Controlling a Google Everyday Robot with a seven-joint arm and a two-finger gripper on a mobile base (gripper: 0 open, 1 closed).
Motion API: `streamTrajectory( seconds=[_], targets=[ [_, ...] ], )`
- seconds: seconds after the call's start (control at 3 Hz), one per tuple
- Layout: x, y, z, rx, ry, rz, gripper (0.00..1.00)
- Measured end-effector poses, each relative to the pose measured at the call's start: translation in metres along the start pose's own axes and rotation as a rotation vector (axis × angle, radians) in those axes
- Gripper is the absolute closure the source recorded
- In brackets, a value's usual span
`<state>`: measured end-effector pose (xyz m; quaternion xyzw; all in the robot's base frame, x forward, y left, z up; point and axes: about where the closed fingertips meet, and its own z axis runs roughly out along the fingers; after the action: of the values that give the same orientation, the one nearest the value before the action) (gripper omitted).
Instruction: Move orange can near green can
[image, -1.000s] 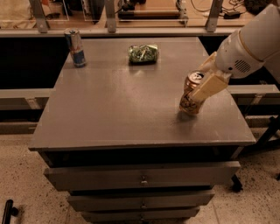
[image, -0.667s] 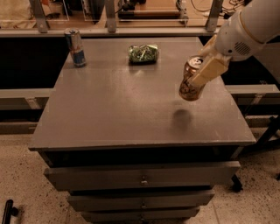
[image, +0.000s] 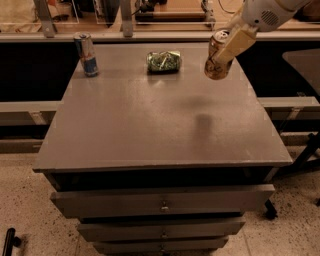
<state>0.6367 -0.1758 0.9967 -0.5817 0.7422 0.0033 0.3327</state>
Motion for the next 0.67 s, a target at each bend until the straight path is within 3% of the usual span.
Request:
streamTrajectory(
  seconds=[0.67],
  targets=[
    [0.006,-0.061,0.027,0.123,-0.045,0.073,1.00]
  ],
)
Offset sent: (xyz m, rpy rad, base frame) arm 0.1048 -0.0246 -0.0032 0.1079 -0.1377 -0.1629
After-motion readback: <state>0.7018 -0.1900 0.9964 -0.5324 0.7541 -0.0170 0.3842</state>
